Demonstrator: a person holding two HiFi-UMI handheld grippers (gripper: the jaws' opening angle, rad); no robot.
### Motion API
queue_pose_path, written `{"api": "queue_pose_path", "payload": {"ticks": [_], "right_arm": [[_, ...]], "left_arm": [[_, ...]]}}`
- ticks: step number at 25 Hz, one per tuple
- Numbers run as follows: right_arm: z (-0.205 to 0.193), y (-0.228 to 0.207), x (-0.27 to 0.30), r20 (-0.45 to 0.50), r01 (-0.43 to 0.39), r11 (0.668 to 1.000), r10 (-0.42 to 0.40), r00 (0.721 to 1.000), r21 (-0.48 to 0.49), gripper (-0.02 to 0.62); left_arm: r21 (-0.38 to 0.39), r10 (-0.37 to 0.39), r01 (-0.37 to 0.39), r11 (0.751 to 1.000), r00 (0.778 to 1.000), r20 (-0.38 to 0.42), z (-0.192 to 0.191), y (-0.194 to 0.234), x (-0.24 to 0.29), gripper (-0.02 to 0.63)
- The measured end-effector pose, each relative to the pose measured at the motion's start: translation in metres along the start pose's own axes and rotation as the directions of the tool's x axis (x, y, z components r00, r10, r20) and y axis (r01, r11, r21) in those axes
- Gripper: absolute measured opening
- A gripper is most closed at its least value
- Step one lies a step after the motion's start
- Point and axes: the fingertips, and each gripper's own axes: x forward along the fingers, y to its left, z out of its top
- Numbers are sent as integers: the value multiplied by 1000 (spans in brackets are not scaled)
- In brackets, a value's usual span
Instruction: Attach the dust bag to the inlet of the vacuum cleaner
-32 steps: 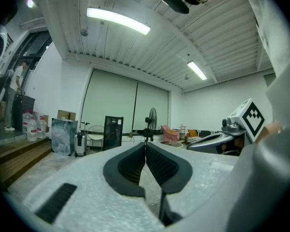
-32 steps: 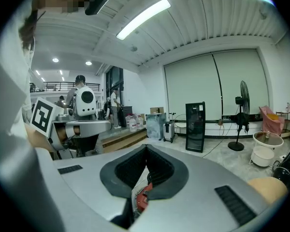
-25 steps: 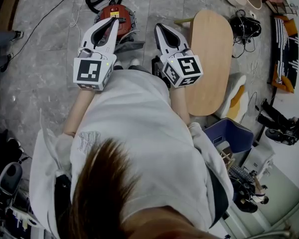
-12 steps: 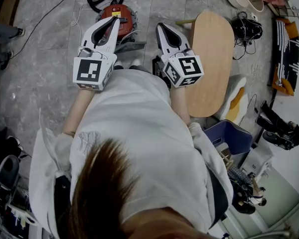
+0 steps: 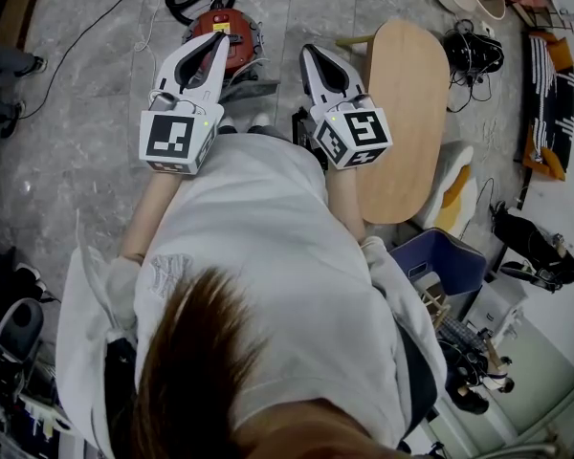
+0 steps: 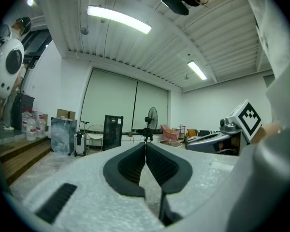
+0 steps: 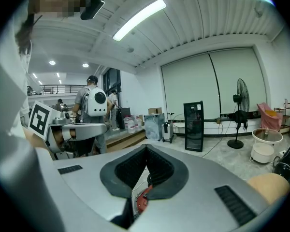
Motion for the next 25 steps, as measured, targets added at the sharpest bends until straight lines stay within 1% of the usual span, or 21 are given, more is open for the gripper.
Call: {"api": "queue_pose_path", "payload": {"ticks": [9, 18, 25], "right_arm": [[0, 0, -7, 12, 8, 1000, -8, 1000, 4, 2], [1, 6, -11, 14, 1, 1000, -1, 1000, -13, 2], [-2, 7, -11, 13, 2, 1000, -2, 1000, -10, 2]], "left_arm": [[3, -3, 3, 1000, 1000, 8, 1, -5, -3, 18], [8, -1, 0, 1000, 1000, 18, 5, -8, -8, 18], [19, -17, 16, 1000, 1000, 19, 5, -11, -9, 18]]}}
